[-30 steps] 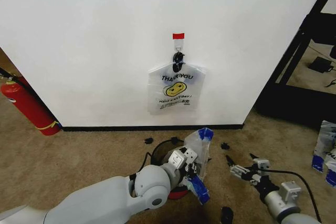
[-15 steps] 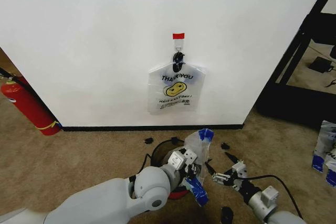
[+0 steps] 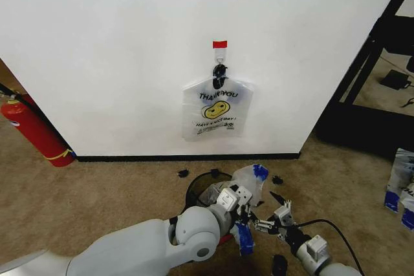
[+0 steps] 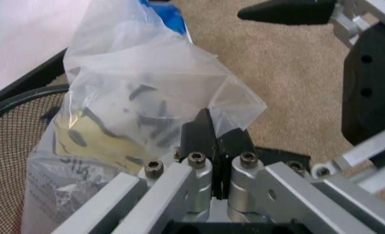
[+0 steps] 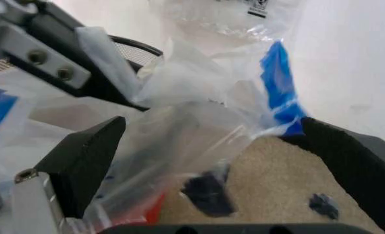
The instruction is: Pick up the garbage bag from the wall and place it over the trash bin.
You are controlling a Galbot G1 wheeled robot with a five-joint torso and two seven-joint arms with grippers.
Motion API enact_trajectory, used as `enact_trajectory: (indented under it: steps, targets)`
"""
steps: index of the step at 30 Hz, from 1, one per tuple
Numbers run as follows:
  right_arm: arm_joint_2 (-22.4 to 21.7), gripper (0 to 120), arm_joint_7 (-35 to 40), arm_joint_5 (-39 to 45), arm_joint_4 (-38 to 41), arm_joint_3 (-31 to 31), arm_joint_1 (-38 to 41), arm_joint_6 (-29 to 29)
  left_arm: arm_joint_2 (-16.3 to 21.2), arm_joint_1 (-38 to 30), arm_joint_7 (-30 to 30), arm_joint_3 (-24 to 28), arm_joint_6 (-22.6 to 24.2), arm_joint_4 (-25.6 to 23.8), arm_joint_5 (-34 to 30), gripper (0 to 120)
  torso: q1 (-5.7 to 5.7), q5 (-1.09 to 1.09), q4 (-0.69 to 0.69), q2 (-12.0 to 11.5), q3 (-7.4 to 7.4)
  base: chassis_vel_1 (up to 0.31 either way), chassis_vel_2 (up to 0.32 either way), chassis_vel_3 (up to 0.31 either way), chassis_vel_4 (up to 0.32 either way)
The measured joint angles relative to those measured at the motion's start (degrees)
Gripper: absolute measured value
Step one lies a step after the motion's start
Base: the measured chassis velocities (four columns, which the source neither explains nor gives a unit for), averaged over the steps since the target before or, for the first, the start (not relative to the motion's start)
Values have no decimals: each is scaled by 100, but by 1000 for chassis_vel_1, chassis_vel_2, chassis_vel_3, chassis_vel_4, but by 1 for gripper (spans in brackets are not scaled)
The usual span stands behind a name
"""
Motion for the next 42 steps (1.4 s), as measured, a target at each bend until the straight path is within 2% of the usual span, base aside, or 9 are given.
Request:
enact_trajectory:
  steps: [13,23,34,37,42]
  targets:
    - [171,99,413,-3,132,-196,-69,-376,-168,-186,-111,49,-15,81,-191,0,0,0,1,0,0,0,0,0,0]
    - [150,99,761,715,319,-273,-87,-735,11,-134,-148,-159,-58,-22,-261,0,0,0,1,0,0,0,0,0,0]
    - [217,97,967,1031,388,-429,19,-1088,53,-58,-149,-154,-75,-53,-279,0,0,-1,-1,0,0,0,0,0,0]
    - [285,82,1052,1125,285,-563,170,-1178,60,-25,-149,-151,-78,-55,-277,0,0,0,1,0,0,0,0,0,0]
    - [358,67,1107,1271,155,-771,342,-1291,87,-20,-149,-152,-78,-88,-276,0,0,-1,0,0,0,0,0,0,0]
